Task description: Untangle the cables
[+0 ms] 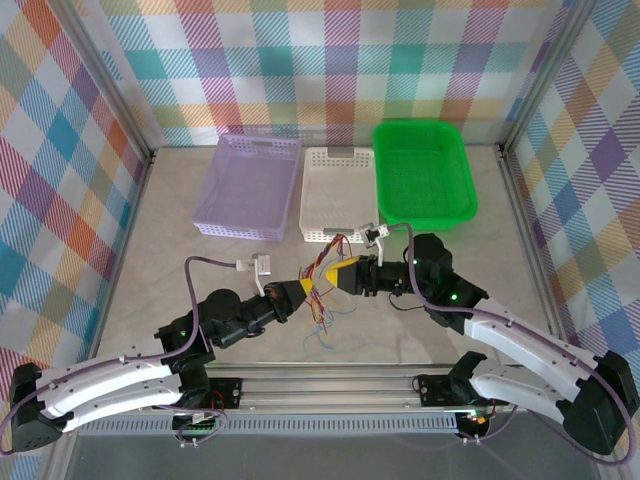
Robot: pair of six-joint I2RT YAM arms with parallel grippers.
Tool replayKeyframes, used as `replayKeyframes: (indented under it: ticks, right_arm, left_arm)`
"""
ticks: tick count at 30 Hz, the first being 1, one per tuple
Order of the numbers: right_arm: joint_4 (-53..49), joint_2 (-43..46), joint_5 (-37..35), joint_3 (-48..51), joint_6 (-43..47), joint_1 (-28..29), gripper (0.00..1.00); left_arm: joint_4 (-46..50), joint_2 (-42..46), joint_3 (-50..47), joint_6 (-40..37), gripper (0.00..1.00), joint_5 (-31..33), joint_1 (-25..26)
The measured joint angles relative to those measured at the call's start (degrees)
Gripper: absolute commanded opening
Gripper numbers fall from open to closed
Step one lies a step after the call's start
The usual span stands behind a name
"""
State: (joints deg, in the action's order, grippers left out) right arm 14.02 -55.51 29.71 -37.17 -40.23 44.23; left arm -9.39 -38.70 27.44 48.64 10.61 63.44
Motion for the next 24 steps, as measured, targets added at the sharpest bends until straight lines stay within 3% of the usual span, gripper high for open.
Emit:
replayKeyframes:
  ticks: [18,24]
  right_arm:
    - [4.0,-6.3,0.3,0.0,-1.3,2.4,0.35]
    - [3.8,-6.3,-0.8,0.0,-0.5,3.4,0.27]
  left_arm:
    - [0.0,-3.1,0.0,0.0,0.00,0.0,0.0]
    - [0.0,-3.7,0.0,0.0,0.00,0.0,0.0]
